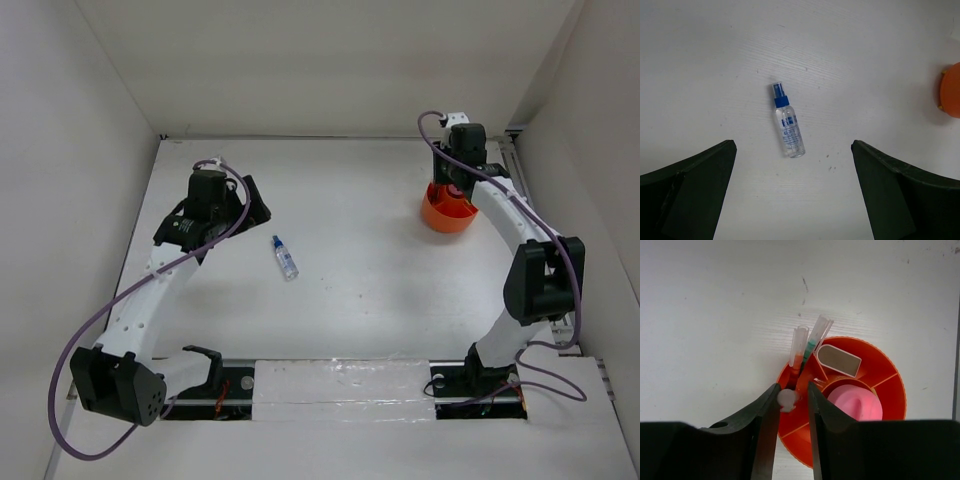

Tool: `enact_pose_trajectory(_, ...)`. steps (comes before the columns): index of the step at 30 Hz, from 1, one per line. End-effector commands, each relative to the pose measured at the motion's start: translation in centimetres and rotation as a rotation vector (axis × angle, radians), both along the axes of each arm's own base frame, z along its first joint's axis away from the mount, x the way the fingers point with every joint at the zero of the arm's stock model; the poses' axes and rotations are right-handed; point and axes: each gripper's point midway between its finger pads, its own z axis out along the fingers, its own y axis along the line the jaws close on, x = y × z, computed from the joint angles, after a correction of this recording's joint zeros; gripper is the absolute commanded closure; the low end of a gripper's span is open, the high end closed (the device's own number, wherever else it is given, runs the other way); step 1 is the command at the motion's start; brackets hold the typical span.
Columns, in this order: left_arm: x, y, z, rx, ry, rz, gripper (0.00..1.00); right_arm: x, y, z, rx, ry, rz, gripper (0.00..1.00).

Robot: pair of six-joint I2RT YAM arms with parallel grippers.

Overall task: Sort the stationery into containers
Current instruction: Place the pen in the storage box, then pick up the stationery from the center of the board.

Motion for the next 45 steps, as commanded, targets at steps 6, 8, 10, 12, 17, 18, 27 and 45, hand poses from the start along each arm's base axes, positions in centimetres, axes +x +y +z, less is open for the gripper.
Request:
enact_pose_trajectory(6,0.4,0.3,-0.1,0.010,-0.017,0.010,0.00,-0.3,2.0,3.7,-0.004,-0.111,0.003,0.51)
enact_pose_trajectory(8,0.4,0.3,-0.1,0.010,-0.017,0.010,0.00,-0.7,2.3,5.9,0.002,-0.158,0.007,0.47)
enact_pose_trajectory(10,0.2,0.2,-0.5,0.006,-0.007,0.016,0.00,-1.5,3.4,8.0,0.012,-0.197,0.031,0.35)
enact_pose_trajectory(12,0.4,0.6,-0.5,0.001,-0.007,0.052,0.00,-2.4,5.3,9.6,0.025,-0.231,0.074,0.25)
enact_pose_trajectory(17,0.0,1.4,-1.7,0.020,0.041,0.111,0.00,-5.4,11.6,11.9,0.095,-0.305,0.240,0.00)
enact_pose_trajectory(18,0.2,2.2,-1.5,0.043,0.035,0.154,0.00,-5.9,13.0,11.6,0.114,-0.299,0.274,0.00)
enact_pose_trajectory(27,-0.6,5.7,-3.1,0.053,0.105,0.428,0.00,-10.0,25.6,7.0,0.111,-0.214,0.252,0.03)
enact_pose_trajectory(45,-1.9,-4.5,-14.8,0.027,0.352,0.148,0.00,-8.7,17.7,10.0,0.180,-0.286,0.101,0.00)
